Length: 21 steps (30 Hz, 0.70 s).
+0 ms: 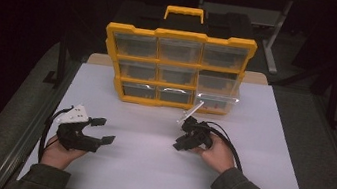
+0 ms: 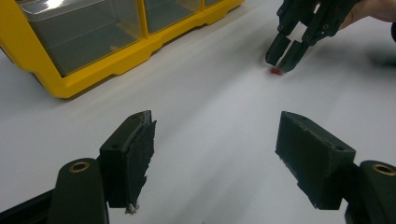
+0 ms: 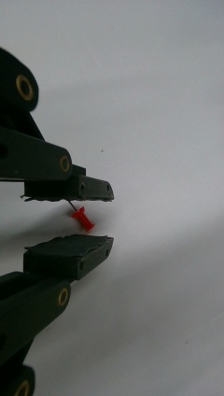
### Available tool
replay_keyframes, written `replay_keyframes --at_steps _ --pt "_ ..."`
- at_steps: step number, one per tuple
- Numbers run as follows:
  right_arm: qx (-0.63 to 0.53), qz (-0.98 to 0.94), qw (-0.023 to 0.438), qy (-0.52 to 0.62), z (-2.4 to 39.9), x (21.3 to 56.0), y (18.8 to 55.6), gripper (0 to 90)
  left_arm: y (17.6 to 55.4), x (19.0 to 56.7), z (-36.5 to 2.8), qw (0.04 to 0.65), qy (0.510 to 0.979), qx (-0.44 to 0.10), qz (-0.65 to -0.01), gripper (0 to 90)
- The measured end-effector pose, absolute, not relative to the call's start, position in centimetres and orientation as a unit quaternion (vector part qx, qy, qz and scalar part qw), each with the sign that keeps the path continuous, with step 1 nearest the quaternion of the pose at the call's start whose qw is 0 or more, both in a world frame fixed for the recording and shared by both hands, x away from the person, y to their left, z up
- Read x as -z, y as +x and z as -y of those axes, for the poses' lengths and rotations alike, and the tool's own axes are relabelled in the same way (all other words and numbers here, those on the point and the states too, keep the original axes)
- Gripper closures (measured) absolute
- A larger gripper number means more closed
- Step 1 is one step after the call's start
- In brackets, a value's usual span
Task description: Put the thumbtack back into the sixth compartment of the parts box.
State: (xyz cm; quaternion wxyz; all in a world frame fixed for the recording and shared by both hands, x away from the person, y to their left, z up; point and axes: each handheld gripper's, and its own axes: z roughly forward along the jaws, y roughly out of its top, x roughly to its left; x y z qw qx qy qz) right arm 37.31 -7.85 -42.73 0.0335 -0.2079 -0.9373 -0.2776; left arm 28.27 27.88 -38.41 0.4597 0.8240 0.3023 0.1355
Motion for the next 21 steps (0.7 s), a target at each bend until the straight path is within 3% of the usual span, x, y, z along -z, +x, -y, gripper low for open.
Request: replay_keyframes --at_steps 21 --pt "0.270 0.941 0.020 -0.202 8.03 43.25 37.02 80.2 28.19 38.38 -27.84 0.462 0.822 -0.134 -0.306 27.4"
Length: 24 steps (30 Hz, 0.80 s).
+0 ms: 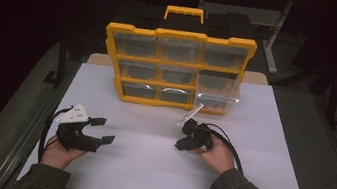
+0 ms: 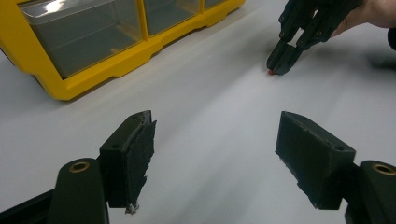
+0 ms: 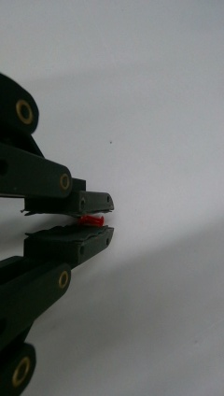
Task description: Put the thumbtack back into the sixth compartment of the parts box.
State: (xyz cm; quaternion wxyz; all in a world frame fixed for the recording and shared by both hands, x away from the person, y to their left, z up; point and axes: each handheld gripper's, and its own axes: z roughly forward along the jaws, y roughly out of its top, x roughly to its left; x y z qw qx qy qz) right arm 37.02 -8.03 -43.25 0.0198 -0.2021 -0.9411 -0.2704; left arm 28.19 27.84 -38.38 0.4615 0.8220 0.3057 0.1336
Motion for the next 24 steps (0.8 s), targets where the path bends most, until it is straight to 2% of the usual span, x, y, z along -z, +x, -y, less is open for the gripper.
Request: replay_keyframes --at_steps 6,24 --pt "0.268 0.944 0.015 -0.194 7.89 43.18 36.98 80.9 28.15 38.32 -27.78 0.464 0.820 -0.133 -0.307 27.4" --pt "0.278 0.940 0.048 -0.193 8.03 42.72 37.23 81.4 28.32 38.46 -27.83 0.459 0.825 -0.136 -0.299 27.3"
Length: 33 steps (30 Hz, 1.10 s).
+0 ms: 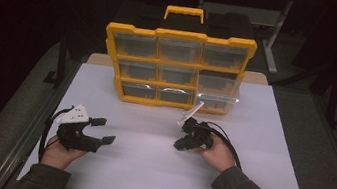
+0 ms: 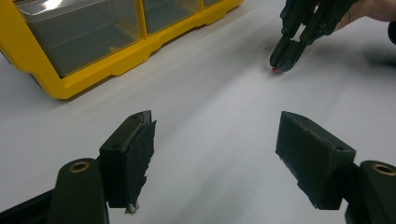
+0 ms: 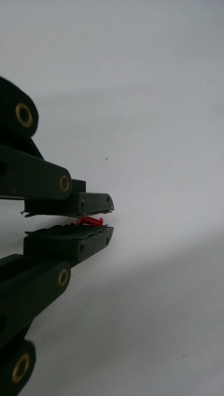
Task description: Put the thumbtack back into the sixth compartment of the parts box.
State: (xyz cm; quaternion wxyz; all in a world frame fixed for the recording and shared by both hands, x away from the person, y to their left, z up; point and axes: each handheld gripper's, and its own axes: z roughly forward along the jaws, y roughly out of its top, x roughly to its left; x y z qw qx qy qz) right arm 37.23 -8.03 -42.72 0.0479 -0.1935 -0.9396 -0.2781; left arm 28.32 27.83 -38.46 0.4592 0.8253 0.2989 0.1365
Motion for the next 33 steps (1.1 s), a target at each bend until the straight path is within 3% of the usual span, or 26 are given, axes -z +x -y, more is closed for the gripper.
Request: replay_keyframes --at_steps 12,33 --pt "0.301 0.936 0.065 -0.169 7.7 41.0 37.1 81.4 28.3 38.6 -27.7 0.463 0.822 -0.133 -0.304 27.3" --pt "0.334 0.930 0.076 -0.130 7.7 34.9 37.7 81.5 28.2 38.5 -27.7 0.460 0.823 -0.133 -0.306 27.2"
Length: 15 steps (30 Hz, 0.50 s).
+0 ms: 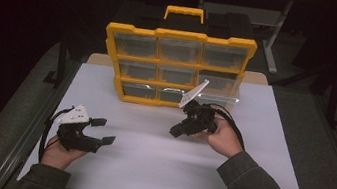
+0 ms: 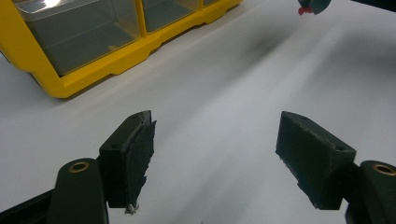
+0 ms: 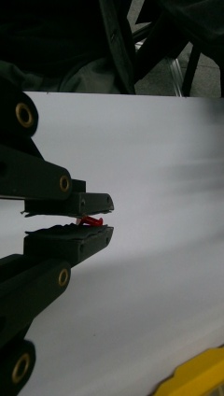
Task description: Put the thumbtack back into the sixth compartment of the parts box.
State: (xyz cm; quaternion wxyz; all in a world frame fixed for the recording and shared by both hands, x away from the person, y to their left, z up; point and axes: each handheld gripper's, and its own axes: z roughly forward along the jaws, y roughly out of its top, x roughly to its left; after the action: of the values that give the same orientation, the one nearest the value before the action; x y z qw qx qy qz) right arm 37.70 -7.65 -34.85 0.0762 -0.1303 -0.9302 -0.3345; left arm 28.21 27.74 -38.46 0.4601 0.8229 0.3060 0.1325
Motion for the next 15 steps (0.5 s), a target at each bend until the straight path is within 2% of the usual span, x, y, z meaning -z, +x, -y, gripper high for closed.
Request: replay_keyframes --at_steps 15 --pt "0.347 0.927 0.070 -0.125 8.3 31.5 38.5 81.5 28.3 38.4 -27.9 0.458 0.825 -0.137 -0.301 27.2"
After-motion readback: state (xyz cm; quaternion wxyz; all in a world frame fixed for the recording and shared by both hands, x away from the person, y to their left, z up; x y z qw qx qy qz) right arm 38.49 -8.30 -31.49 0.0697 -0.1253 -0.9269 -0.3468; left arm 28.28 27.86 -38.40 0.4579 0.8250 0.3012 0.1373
